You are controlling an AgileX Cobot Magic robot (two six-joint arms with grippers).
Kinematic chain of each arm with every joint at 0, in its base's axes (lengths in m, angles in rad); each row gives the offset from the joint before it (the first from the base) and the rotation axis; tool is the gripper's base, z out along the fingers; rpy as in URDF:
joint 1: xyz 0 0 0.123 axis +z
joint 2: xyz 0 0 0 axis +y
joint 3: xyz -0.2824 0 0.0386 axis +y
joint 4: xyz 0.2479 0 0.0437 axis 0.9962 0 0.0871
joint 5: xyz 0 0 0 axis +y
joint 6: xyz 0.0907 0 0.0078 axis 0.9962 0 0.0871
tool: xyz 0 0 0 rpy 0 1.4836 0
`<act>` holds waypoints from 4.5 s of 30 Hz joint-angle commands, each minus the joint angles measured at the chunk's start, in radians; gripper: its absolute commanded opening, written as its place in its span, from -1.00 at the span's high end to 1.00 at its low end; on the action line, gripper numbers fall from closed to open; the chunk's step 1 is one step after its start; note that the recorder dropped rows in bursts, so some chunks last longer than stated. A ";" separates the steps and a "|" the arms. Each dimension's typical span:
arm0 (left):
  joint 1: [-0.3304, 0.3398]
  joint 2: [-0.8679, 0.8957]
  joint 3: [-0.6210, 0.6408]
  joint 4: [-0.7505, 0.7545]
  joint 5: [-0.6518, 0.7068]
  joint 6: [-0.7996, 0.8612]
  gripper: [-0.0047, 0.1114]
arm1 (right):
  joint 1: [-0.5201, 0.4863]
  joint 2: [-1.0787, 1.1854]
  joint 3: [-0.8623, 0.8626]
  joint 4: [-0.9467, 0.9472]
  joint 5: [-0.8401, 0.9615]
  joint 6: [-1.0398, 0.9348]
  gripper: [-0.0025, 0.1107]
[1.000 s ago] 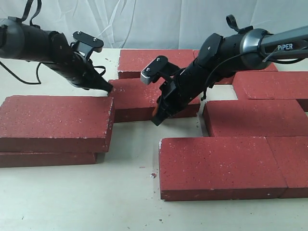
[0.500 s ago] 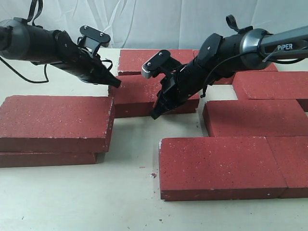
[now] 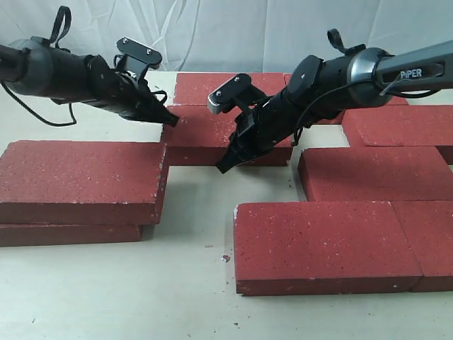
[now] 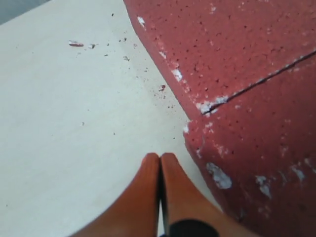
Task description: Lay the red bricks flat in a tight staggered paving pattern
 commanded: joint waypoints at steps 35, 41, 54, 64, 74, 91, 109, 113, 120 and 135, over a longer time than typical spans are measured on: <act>-0.067 -0.051 -0.005 -0.007 0.188 0.015 0.92 | -0.055 -0.066 -0.003 -0.379 0.214 0.152 0.97; -0.082 -0.040 -0.005 -0.007 0.161 0.024 0.92 | -0.055 -0.053 -0.003 -0.409 0.183 0.183 0.97; -0.090 -0.025 -0.011 -0.015 0.139 0.030 0.92 | -0.055 -0.124 -0.003 -0.537 0.258 0.321 0.97; -0.150 -0.023 -0.013 -0.012 0.107 0.032 0.92 | -0.055 -0.164 -0.003 -0.530 0.296 0.330 0.97; -0.171 0.045 -0.058 -0.009 0.072 0.032 0.92 | -0.055 -0.164 -0.003 -0.517 0.283 0.330 0.97; -0.120 0.012 -0.058 0.074 0.202 -0.029 0.92 | -0.055 -0.188 -0.003 -0.656 0.262 0.463 0.97; -0.213 0.033 -0.090 -0.024 0.152 -0.031 0.92 | -0.382 -0.450 0.224 -0.534 0.008 0.550 0.97; -0.237 0.053 -0.120 -0.060 0.149 -0.031 0.92 | -0.382 -0.450 0.224 -0.534 0.008 0.550 0.97; -0.243 0.128 -0.171 -0.061 0.173 -0.033 0.92 | -0.382 -0.450 0.224 -0.534 0.003 0.550 0.97; -0.301 0.133 -0.189 -0.056 0.173 -0.030 0.92 | -0.382 -0.450 0.224 -0.534 -0.005 0.550 0.97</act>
